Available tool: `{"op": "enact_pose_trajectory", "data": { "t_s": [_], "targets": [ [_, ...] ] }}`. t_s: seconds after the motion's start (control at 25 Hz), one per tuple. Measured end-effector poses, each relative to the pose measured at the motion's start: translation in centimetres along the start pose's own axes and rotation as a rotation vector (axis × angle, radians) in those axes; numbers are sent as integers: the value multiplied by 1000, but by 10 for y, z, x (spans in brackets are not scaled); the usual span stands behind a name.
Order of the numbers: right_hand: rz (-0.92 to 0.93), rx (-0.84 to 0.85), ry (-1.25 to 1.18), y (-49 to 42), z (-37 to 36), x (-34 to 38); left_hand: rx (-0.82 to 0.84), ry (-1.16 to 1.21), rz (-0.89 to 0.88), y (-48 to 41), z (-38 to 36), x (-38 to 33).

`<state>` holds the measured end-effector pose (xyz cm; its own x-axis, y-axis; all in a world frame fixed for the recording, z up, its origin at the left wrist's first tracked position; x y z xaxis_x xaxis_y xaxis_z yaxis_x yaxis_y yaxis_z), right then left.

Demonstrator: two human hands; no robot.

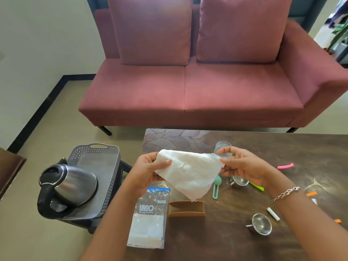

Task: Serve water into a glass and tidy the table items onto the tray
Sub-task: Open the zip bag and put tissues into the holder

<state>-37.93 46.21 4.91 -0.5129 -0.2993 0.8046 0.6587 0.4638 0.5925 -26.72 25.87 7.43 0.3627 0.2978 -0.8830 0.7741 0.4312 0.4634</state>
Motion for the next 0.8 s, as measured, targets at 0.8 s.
{"op": "enact_pose_trajectory", "data": {
  "t_s": [0.8],
  "targets": [
    [227,-259,-112,-8,22,15,-173,-186,-128,-4,9,-13]
  ]
}}
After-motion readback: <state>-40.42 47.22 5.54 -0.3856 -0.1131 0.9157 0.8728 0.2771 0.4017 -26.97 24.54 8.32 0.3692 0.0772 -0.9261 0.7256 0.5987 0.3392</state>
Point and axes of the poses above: each hand's wrist, its own y-axis away from the middle knuckle, its own z-axis out of the back of the hand, x = y × z, the point moved 10 cm from there along -y, towards the middle knuckle, and after that the axes turned 11 degrees about -x, right-handed, at the moved point
